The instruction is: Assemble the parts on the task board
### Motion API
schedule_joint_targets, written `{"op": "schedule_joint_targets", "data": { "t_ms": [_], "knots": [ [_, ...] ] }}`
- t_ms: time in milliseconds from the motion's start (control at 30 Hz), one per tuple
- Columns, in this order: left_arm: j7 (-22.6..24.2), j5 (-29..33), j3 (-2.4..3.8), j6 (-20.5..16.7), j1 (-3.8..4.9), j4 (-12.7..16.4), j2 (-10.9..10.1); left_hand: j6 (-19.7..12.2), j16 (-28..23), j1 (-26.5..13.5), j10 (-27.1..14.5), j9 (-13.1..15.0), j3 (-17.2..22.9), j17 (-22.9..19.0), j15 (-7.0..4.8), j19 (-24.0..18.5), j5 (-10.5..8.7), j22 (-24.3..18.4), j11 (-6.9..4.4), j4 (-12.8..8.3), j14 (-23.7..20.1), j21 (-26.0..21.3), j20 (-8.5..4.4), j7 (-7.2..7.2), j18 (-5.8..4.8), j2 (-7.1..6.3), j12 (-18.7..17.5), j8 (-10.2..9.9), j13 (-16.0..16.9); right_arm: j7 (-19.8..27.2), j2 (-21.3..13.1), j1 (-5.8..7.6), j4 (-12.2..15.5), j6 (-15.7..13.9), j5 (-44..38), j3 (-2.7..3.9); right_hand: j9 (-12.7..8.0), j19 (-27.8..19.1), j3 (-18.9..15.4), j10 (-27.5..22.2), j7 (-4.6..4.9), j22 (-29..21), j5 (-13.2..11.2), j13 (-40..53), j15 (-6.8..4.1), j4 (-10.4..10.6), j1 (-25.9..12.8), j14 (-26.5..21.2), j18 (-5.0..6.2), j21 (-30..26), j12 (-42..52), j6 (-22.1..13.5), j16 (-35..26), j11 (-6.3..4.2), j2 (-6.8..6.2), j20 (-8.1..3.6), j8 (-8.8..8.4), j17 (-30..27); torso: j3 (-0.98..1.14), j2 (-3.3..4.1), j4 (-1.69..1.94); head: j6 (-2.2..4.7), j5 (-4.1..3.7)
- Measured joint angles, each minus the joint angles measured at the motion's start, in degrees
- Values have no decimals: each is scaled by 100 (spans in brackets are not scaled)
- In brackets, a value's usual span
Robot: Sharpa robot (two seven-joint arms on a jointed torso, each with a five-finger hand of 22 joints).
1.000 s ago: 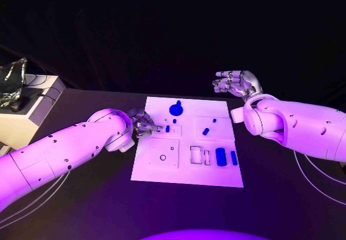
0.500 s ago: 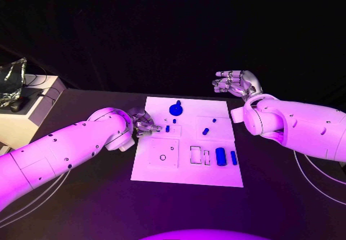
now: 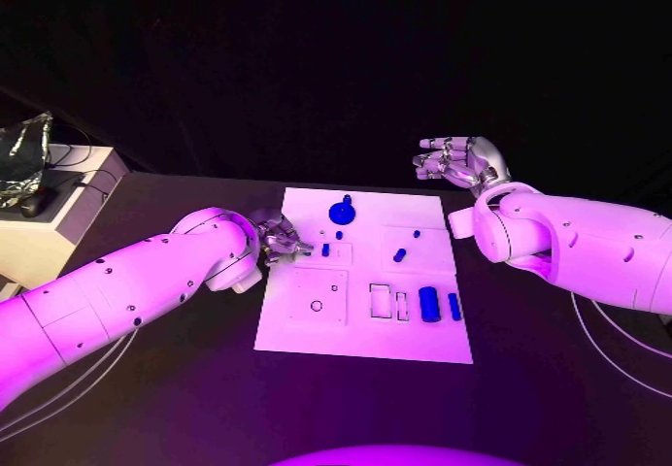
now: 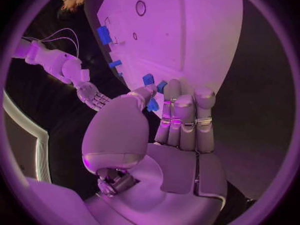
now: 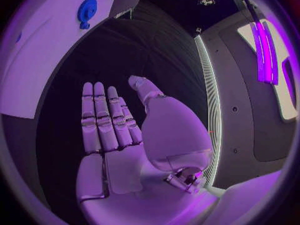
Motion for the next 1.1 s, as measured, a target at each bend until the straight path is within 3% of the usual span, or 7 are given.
{"op": "schedule_joint_targets", "data": {
  "t_ms": [200, 367, 500, 667, 767, 800, 1100],
  "knots": [
    [-45, 38, -3, 27, 21, -47, 40, 86, 0, -65, 83, 21, -34, -13, -21, -2, 215, 0, -38, -34, 22, 20, -43, 0, 0, 6, -30, -4, 0, 0, 4, 0, -3, 5, 2, 0, 0, 0, 0, 0, 0, 0, 0, 0, 0, 0, 0, 0, 0, 0, 0, 0, 0, 0, 0, 0, 0, 0, 2, -2, 1, 9, 7],
    [-93, 109, -9, 61, 52, -98, 93, 198, -9, -80, 137, 21, -107, -63, -35, -2, 499, 0, -29, -107, 47, 21, -85, -14, -5, -9, -93, -117, -7, 0, 8, 0, -3, 10, 3, 0, 0, 0, 0, 0, 13, 0, 0, 0, 0, 0, 0, 0, 0, 0, 0, 13, 0, 0, 0, 0, 0, 0, 5, -3, 1, 16, 14],
    [-134, 157, -21, 103, 85, -136, 133, 272, -22, -39, 157, 17, -145, -59, -49, 30, 612, 0, -27, -145, 71, 48, -116, -20, -19, -51, -133, -171, -14, -2, 9, 0, -3, 13, 4, 0, 0, 0, 0, 0, 22, 0, 0, 0, 0, 0, 0, 0, 0, 0, 0, 22, 0, 0, 0, 0, 0, 0, 8, -6, 2, 21, 23],
    [-205, 216, -35, 202, 148, -182, 170, 441, -23, 25, 207, -135, -233, 25, -60, 40, 964, 0, 22, -233, 143, 88, -166, -44, -94, -139, -168, -337, -12, -3, 15, 0, -8, 17, 5, 0, 0, 0, 0, 0, 22, 0, 0, 0, 0, 0, 0, 0, 0, 0, 0, 22, 0, 0, 0, 0, 0, 0, 9, -7, 3, 45, 37],
    [-245, 250, -38, 265, 192, -197, 187, 590, -22, 49, 278, -233, -282, 68, -71, 81, 1159, 0, -10, -340, 176, 115, -208, -53, -133, -169, -277, -538, 25, -5, 22, 0, -13, 20, 6, -2, 0, 0, 0, 0, 22, 0, 0, 0, 0, 0, 0, 0, 0, 0, 0, 22, 0, 0, 0, 0, 0, 0, 7, -8, 4, 57, 44],
    [-251, 268, -37, 292, 210, -197, 199, 600, -23, 45, 281, -253, 16, 81, -71, 81, 1158, 0, -10, -661, 176, 122, -208, -58, -133, -179, -289, -603, 44, -5, 25, 0, -14, 21, 7, -2, 0, 0, 0, 0, 22, 0, 0, 0, 0, 0, 0, 0, 0, 0, 0, 22, 0, 0, 0, 0, 0, 0, 7, -9, 4, 60, 47],
    [-288, 377, -36, 493, 380, -254, 289, 793, 0, 105, 382, -248, -42, 231, -93, 91, 1397, 0, 12, -719, 256, 221, -259, -29, -151, -238, -463, -837, 186, -9, 53, 0, -32, 30, 9, -4, 0, 0, 0, 0, 22, 0, 0, 0, 0, 0, 0, 0, 0, 0, 0, 22, 0, 0, 0, 0, 0, 0, 2, -6, 2, 103, 69]
  ]
}}
